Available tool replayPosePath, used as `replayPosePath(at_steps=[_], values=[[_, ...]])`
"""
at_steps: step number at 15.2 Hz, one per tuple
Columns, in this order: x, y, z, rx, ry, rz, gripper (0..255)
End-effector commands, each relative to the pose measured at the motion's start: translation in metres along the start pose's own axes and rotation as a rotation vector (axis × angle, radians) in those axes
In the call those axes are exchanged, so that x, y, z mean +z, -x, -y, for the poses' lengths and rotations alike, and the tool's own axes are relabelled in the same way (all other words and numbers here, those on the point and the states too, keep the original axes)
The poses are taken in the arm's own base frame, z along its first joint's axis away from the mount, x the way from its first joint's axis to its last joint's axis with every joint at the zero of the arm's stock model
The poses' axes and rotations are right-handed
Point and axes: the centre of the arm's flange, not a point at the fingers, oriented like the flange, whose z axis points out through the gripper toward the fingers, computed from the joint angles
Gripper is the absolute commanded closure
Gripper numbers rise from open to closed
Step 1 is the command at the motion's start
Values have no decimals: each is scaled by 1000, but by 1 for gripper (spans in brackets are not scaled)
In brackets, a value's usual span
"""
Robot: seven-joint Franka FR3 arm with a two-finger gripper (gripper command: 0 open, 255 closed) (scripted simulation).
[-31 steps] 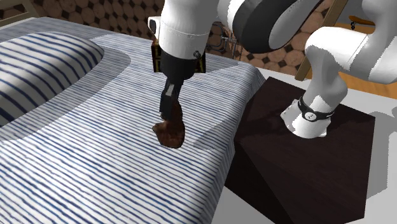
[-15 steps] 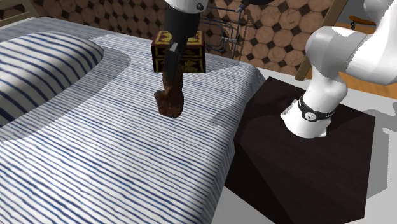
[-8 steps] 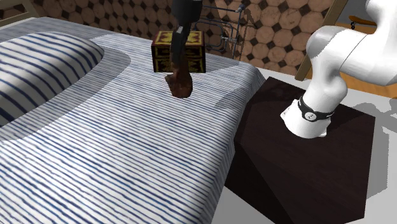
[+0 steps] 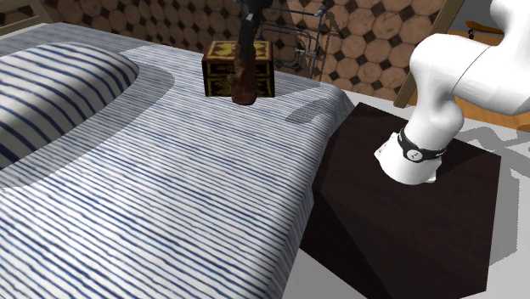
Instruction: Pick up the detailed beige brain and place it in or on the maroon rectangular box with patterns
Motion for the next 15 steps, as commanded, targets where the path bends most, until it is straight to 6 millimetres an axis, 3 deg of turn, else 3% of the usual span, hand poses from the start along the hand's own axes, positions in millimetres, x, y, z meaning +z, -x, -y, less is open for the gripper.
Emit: replayPosePath(at_steps=[1, 15], values=[[0, -5, -27, -1, 0, -1, 255], [-7, -19, -211, -1, 0, -1, 255]])
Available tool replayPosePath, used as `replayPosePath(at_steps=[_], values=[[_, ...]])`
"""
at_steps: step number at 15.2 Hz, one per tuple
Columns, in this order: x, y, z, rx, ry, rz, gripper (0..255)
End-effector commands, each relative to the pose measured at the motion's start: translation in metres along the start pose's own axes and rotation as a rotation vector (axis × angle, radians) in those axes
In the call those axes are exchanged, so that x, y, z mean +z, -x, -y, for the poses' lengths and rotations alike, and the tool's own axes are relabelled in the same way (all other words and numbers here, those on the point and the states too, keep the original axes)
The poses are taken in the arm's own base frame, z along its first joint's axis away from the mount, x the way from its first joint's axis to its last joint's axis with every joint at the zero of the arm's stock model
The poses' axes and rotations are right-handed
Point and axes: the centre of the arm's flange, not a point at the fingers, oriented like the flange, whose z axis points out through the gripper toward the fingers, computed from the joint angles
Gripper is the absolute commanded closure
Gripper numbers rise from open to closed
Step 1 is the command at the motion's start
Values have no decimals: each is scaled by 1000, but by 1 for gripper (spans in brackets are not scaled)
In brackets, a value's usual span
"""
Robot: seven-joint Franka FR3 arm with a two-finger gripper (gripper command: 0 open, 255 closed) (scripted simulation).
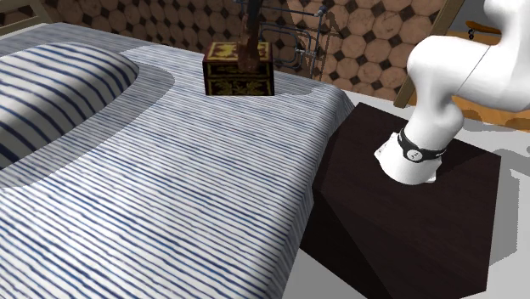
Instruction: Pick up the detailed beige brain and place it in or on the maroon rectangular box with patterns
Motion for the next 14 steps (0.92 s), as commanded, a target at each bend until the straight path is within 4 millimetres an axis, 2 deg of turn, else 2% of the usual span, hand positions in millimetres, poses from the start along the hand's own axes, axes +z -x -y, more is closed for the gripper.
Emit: replayPosePath(at_steps=[1, 3, 14], values=[[-4, 1, -29, 0, 1, 5, 255], [-5, -1, -59, 0, 1, 5, 255], [51, 14, -61, 0, 1, 5, 255]])
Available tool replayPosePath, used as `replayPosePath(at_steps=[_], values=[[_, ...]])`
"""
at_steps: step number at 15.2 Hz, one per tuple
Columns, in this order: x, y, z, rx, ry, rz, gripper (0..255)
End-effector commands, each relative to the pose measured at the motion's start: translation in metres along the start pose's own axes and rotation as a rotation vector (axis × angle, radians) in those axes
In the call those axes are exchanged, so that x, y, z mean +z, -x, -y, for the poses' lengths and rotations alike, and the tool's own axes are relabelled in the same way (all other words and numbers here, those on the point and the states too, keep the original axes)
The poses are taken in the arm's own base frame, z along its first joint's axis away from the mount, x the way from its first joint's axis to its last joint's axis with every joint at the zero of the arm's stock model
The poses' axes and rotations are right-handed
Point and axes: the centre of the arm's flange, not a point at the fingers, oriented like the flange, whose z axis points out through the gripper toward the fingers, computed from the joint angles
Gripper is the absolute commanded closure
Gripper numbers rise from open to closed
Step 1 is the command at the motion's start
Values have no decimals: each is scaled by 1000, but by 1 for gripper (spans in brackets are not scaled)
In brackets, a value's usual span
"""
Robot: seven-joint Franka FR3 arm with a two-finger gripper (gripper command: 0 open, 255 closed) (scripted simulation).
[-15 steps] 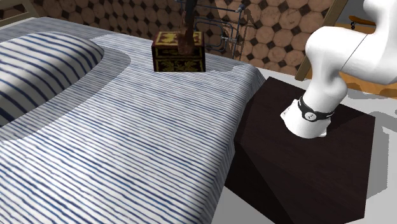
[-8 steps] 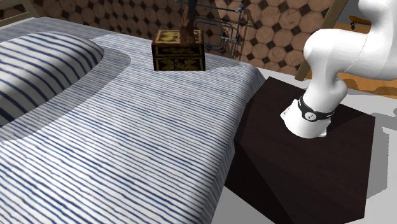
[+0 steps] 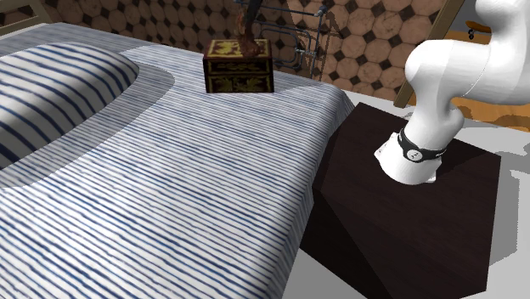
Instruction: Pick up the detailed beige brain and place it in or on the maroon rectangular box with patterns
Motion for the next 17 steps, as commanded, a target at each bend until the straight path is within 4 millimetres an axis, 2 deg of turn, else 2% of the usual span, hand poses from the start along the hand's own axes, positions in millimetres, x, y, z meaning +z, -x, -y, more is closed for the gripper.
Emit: replayPosePath(at_steps=[1, 4, 5, 6, 7, 11, 17], values=[[26, 17, 9, -5, -50, 102, 255], [45, 24, 9, -5, -50, 102, 255], [45, 24, 9, -5, -50, 102, 255], [29, 16, 4, -1, -5, 10, 255], [29, 16, 4, -1, -5, 10, 0], [13, -56, 21, 35, -9, 194, 0], [44, -50, 21, 35, -9, 194, 0]])
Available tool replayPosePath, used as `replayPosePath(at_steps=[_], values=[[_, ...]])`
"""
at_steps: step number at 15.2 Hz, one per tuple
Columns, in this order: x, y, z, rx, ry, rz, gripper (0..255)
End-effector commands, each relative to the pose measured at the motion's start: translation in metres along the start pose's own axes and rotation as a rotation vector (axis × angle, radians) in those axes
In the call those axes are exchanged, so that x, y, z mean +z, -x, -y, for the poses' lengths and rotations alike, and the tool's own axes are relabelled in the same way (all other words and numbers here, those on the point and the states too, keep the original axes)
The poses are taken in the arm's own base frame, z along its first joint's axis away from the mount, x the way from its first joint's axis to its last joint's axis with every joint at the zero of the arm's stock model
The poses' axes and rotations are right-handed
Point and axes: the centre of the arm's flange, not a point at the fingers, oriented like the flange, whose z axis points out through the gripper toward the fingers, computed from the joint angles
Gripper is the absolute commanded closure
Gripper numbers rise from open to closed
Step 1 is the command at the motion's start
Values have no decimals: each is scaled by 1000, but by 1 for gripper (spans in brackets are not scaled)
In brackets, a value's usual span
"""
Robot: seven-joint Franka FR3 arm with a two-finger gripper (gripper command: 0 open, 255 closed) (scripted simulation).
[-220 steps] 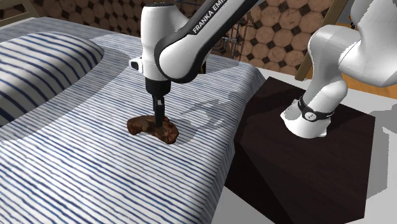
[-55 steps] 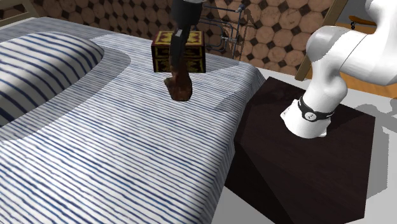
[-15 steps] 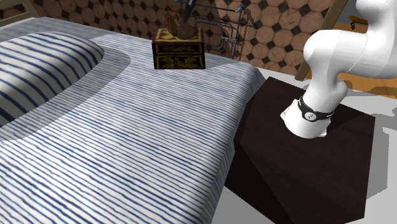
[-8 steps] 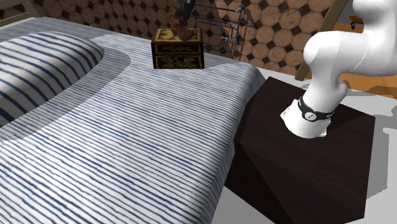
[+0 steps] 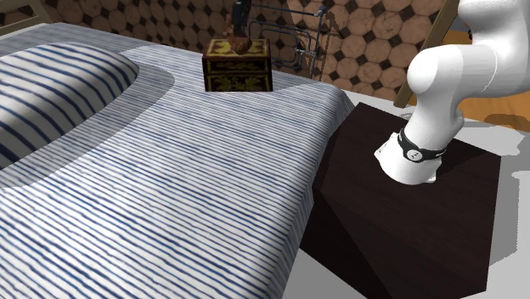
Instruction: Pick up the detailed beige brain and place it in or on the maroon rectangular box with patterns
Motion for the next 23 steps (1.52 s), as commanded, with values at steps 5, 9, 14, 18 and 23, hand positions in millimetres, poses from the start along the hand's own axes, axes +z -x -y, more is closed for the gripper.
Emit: replayPosePath(at_steps=[5, 9, 14, 18, 23], values=[[16, 0, -1, 2, 0, 4, 0], [16, 0, -1, 2, 0, 4, 0], [12, -3, -2, 2, 0, 4, 255], [8, -3, -2, 2, 0, 5, 255], [-5, -3, -1, 2, 0, 4, 255]])
